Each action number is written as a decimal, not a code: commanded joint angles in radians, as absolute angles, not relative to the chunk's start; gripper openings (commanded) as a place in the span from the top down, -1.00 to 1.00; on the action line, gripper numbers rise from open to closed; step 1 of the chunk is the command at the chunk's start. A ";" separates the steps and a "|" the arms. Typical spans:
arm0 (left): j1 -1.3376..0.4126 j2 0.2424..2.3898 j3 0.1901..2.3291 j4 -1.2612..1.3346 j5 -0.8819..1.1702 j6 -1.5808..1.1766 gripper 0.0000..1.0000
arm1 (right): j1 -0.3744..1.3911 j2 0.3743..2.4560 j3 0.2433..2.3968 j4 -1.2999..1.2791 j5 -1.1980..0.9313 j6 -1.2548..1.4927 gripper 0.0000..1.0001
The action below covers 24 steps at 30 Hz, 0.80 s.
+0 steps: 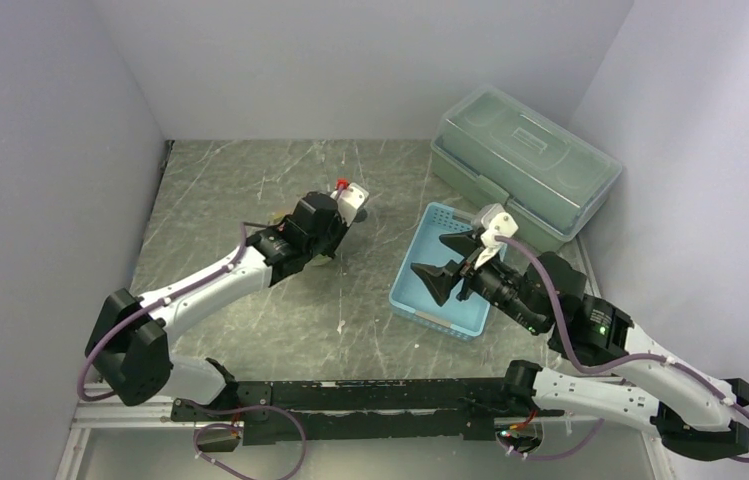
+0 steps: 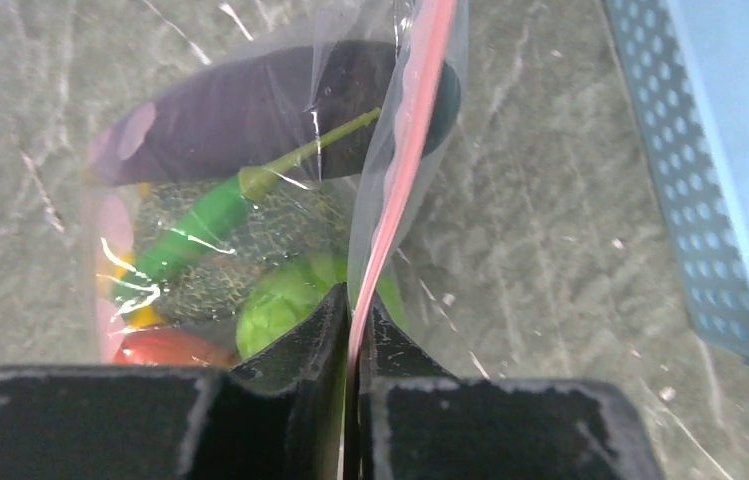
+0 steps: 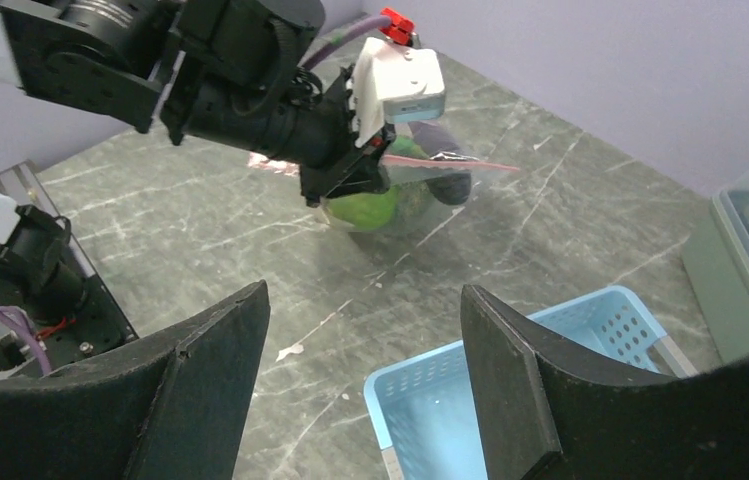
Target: Place the food in the zip-top bag and seal the zipper
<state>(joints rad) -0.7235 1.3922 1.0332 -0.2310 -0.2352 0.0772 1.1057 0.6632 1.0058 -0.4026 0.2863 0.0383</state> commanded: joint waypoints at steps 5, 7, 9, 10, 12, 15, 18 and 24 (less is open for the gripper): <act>-0.765 1.308 1.010 -0.311 -0.100 -0.111 0.50 | 1.103 0.711 0.986 -0.363 0.356 0.064 -0.52; -0.773 1.289 1.006 -0.319 -0.062 -0.132 0.43 | 1.102 0.723 0.981 -0.356 0.364 0.067 -0.54; -0.782 1.268 1.003 -0.326 -0.033 -0.147 0.36 | 1.100 0.737 0.978 -0.353 0.376 0.073 -0.56; -0.785 1.257 1.001 -0.329 -0.016 -0.153 0.32 | 1.100 0.744 0.977 -0.351 0.381 0.076 -0.58; -0.791 1.233 1.004 -0.341 0.013 -0.164 0.28 | 1.096 0.760 0.976 -0.351 0.391 0.081 -0.59; -0.797 1.199 1.022 -0.377 0.062 -0.181 0.24 | 1.089 0.782 0.974 -0.354 0.402 0.089 -0.63; -0.799 1.151 1.041 -0.410 0.089 -0.188 0.18 | 1.078 0.804 0.969 -0.352 0.405 0.100 -0.67; -0.799 1.065 1.093 -0.485 0.070 -0.189 -0.04 | 1.026 0.843 0.955 -0.348 0.390 0.130 -0.74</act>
